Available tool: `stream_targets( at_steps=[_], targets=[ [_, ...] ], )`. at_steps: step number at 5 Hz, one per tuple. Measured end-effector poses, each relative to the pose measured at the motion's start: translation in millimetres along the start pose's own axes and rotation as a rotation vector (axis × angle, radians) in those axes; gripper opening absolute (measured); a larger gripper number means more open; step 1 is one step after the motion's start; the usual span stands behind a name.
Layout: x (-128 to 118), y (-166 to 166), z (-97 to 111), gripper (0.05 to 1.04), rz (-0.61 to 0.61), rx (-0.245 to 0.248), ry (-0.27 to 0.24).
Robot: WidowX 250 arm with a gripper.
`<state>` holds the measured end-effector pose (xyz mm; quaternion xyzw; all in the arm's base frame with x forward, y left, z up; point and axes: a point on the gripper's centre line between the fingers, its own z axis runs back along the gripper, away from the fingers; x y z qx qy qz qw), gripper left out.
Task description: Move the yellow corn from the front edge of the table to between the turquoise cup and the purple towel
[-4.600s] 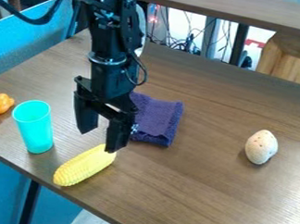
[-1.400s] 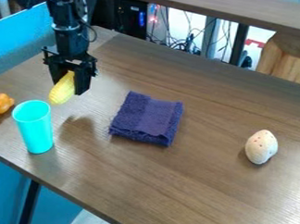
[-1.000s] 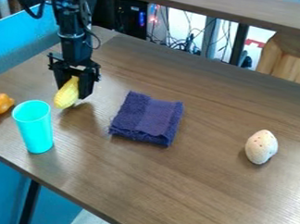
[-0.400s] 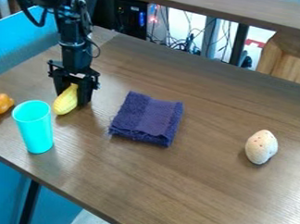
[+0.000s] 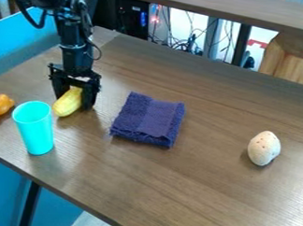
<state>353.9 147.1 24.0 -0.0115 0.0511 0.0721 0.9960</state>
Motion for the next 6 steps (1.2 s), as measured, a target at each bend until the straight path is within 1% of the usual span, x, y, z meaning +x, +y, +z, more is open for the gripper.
stream_targets(
  at_steps=[1, 2, 3, 4, 5, 6],
  targets=[
    [-6, -4, 13, 1.003, -0.007, -0.018, 0.011],
    [-22, -11, 53, 1.001, -0.014, -0.020, -0.067],
    [-44, -17, 88, 1.001, -0.022, 0.004, -0.161],
    [-72, -34, 110, 1.000, -0.059, 0.058, -0.178],
    [-93, -56, 112, 1.001, -0.122, 0.097, -0.161],
    [-104, -45, 98, 1.001, -0.111, 0.169, -0.061]
  ],
)
